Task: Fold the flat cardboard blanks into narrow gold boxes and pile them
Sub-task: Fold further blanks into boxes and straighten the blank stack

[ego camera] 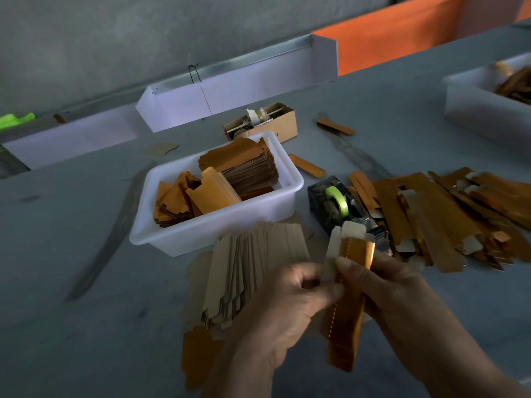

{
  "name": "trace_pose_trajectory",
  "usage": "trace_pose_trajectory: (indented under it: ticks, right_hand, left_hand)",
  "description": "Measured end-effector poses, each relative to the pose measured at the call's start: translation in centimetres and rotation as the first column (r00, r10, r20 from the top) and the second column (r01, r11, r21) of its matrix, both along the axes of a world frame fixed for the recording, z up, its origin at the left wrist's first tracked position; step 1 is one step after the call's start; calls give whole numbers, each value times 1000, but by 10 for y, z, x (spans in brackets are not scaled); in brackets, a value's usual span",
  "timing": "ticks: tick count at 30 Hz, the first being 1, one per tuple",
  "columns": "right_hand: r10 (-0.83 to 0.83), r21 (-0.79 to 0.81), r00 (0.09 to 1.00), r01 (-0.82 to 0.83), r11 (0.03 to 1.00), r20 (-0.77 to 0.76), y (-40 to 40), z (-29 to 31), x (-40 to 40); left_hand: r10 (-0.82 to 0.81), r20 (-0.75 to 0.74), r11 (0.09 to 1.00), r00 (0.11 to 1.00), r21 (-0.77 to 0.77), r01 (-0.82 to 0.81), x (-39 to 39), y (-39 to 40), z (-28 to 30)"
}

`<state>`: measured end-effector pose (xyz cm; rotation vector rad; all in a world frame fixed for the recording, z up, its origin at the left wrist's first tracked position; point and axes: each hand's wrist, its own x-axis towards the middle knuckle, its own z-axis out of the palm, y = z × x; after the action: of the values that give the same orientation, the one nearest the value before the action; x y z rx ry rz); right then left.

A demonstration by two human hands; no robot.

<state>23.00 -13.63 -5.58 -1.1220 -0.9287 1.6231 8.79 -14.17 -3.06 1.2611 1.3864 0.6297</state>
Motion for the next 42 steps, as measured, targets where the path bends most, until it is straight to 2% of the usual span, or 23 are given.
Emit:
trace_pose_trajectory:
  ticks: [3, 7, 9, 14, 16, 18, 21, 22, 26, 29, 31, 32, 33, 35, 37, 42]
  right_hand:
    - [-32, -21, 999, 32, 999, -9, 3, -2, 1]
    - [-79, -18, 996, 79, 997, 43, 6, -3, 3]
    - [-73, -27, 997, 73, 997, 21, 7, -2, 4]
    - [-74, -72, 997, 74, 995, 4, 9, -3, 6]
    - [-94, -78, 996, 94, 993, 4, 10, -3, 4]
    - [-110, -87, 994, 109, 990, -1, 11, -3, 2]
    - [-119, -98, 993, 117, 988, -7, 10, -2, 1]
    - [-122, -89, 993, 121, 989, -7, 9, -2, 1]
    - [-127, -33, 985, 131, 991, 116, 6, -3, -1]
    - [-142, -54, 978, 152, 987, 155, 6, -7, 1]
    - [-142, -107, 987, 149, 983, 69, 6, -9, 4]
    - [-140, -134, 990, 141, 981, 17, 6, -10, 5]
    - [-132, -150, 991, 126, 981, -32, 6, -9, 6]
    - [-106, -139, 990, 92, 986, -98, 6, -8, 7]
    - [-91, -126, 990, 77, 989, -112, 7, -5, 7]
    - [-41, -74, 998, 38, 997, -42, 12, -1, 12]
  left_hand:
    - [89, 18, 996, 996, 23, -89, 3, 1, -1]
    - [196, -40, 968, 980, 166, -187, 7, 1, -7]
    - [258, -61, 949, 964, 202, -241, 9, 3, -9]
    - [332, -169, 900, 928, 350, -258, 17, -1, -11]
    - [361, -319, 859, 876, 479, -179, 26, -7, -13]
    - [375, -553, 792, 744, 608, 53, 33, -11, -13]
    - [365, -764, 773, 532, 567, 284, 49, -14, -18]
    - [350, -795, 781, 496, 540, 314, 54, -14, -20]
    - [274, -800, 857, 533, 455, 243, 61, -15, -31]
    - [292, -753, 833, 590, 503, 229, 56, -18, -27]
    - [279, -676, 851, 682, 503, 151, 51, -16, -19]
    - [296, -568, 872, 768, 489, 26, 46, -13, -19]
    - [271, -462, 919, 845, 385, -84, 41, -10, -19]
    - [267, -255, 951, 929, 222, -213, 33, -6, -19]
    - [272, -41, 961, 961, 55, -270, 26, -3, -14]
    - [291, 237, 956, 927, -107, -273, 24, -2, -10]
